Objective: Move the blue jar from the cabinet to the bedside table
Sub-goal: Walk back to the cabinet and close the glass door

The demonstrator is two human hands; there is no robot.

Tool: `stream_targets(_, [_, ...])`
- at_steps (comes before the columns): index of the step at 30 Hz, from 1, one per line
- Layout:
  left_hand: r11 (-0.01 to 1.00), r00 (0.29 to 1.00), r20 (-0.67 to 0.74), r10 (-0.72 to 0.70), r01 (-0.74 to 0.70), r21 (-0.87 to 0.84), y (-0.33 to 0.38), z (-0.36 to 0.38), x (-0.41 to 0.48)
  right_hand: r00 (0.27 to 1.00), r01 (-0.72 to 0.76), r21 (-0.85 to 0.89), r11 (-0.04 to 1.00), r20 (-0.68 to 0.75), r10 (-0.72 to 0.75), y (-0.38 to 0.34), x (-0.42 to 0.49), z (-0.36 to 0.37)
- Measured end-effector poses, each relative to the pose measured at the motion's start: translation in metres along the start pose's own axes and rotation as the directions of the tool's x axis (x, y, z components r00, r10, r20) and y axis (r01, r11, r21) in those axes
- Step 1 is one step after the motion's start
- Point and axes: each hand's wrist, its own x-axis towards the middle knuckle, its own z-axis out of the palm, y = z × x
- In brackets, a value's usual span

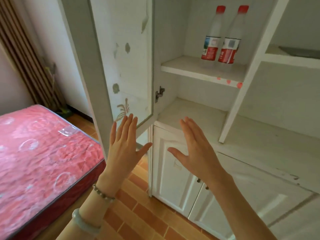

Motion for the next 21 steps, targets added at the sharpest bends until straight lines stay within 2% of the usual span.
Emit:
stream_targets(6, [0.961,0.974,-0.091,-0.207,0.220,0.165,-0.041,0.003,-0.012,0.989,0.144,0.082,0.986,0.017,-0.146,0.007,0.036,0.019])
stream_targets(8, [0.948,0.966,-0.101,-0.238,0.253,0.193,-0.053,0.003,-0.015,0.982,0.188,0.106,0.976,0.008,-0.190,0.004,0.045,0.025])
stream_targets(16, [0.907,0.946,-0.132,-0.296,0.321,0.272,-0.081,-0.015,-0.015,0.950,0.309,0.188,0.932,-0.011,-0.313,-0.023,0.077,0.054])
stream_targets(21, [0.901,0.967,0.015,-0.254,0.231,0.367,-0.101,-0.017,-0.014,0.939,0.344,0.167,0.924,-0.035,-0.343,-0.033,0.086,0.067])
